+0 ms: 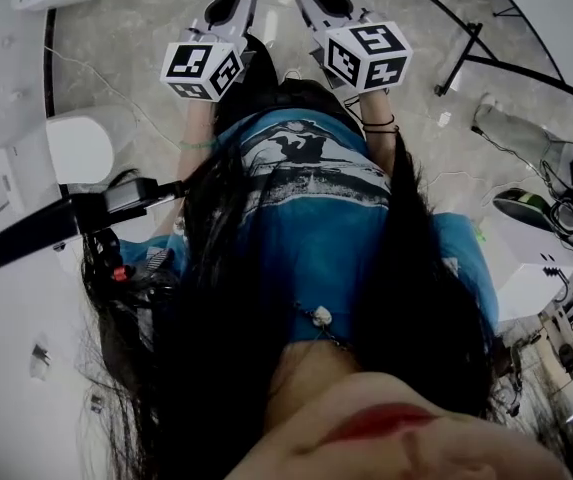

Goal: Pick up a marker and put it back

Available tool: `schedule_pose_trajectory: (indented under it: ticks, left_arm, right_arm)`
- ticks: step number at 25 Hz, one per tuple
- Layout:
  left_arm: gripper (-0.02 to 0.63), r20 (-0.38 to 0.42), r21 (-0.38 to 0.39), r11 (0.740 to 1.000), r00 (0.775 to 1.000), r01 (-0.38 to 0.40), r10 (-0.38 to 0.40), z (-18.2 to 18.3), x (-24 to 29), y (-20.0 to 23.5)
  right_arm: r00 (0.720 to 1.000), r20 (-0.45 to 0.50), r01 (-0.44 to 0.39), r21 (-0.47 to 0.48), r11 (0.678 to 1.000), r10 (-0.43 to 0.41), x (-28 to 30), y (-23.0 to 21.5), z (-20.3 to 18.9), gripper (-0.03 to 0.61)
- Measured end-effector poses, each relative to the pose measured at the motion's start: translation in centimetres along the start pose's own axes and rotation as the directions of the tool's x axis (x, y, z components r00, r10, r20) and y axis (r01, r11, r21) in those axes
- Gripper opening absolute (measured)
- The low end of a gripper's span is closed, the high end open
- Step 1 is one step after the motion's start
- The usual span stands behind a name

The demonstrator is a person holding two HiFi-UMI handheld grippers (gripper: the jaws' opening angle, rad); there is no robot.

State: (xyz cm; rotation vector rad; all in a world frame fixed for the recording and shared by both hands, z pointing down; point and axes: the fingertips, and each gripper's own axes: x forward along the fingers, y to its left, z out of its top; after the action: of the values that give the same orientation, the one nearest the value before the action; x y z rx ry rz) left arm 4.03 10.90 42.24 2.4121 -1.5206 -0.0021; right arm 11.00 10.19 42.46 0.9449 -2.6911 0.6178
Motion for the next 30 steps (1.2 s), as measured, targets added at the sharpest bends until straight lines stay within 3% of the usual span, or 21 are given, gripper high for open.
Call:
schedule_pose_trajectory:
  ticks: [9, 26, 30]
  left_arm:
    - [0.0, -0.034, 0.054, 0.998, 0.999, -0.013, 0.015, -1.3, -4.1, -6.3]
    - [0.0, -0.06, 0.063, 0.997, 0.997, 0.05, -0.046, -2.9, -9.2, -6.0]
    - [0.0, -0.053, 0.059, 0.993, 0.994, 0.101, -0.097, -2.3, -13.4, -3.7]
  right_arm:
    - [0.999, 0.049, -0.022, 0.059, 0.998, 0.019, -5.8, 1.0, -2.0, 0.026]
    - [0.998, 0.066, 0.0, 0.165, 0.986, -0.012, -5.4, 5.3, -4.5, 0.026]
    - [0.996, 0.075, 0.04, 0.175, 0.984, -0.054, -4.0, 10.0, -4.9, 0.026]
